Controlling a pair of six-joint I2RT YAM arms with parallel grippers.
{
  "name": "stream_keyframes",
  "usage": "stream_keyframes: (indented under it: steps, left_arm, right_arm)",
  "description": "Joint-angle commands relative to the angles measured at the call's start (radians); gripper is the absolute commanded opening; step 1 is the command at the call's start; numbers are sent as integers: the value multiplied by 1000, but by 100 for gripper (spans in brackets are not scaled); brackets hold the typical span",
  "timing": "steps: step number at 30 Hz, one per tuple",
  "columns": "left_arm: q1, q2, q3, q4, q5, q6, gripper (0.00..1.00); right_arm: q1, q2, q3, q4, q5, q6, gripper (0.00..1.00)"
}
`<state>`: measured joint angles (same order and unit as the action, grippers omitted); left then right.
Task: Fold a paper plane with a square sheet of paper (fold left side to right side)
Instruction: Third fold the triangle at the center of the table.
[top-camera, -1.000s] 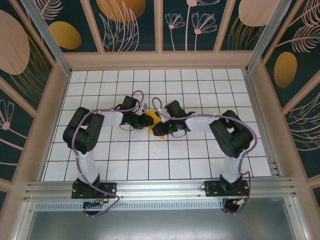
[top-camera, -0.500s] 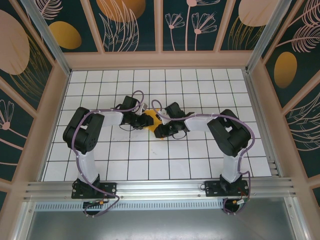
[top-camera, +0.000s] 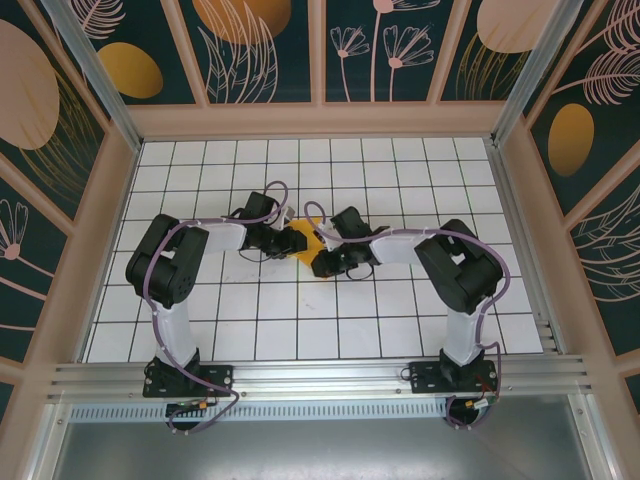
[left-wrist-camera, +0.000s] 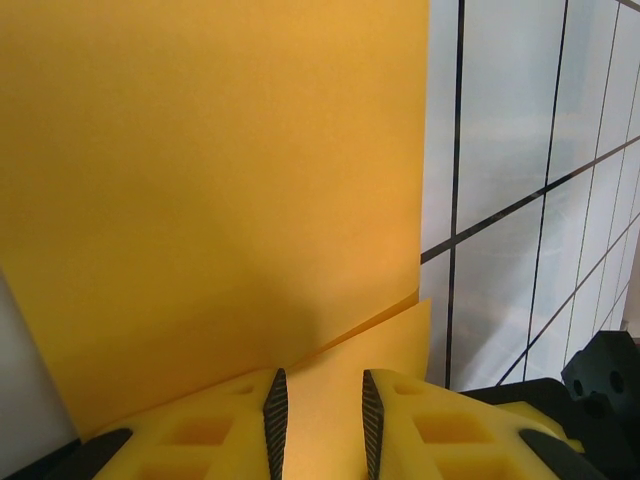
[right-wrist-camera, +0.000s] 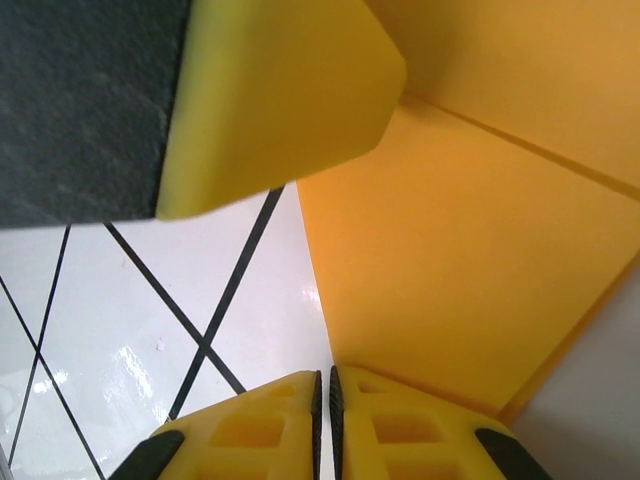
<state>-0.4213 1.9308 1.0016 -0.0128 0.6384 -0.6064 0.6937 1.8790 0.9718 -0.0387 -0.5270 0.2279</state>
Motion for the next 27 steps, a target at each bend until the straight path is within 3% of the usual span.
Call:
stream_keyframes:
  steps: [1, 9, 18, 27]
  left_arm:
    - [-5, 82, -34, -88, -134, 40, 30]
    - [-5, 86, -35, -94, -134, 43, 30]
    - [-5, 71, -2, -102, -130, 43, 30]
    - [-5, 68, 4, -107, -128, 45, 30]
  right_arm:
    - [-1, -37, -91, -74, -36, 47, 14]
    - [-22, -112, -212, -47, -59, 83, 12]
    - [-38, -259, -101, -103, -131, 72, 12]
    - [-36, -93, 14, -37, -112, 87, 10]
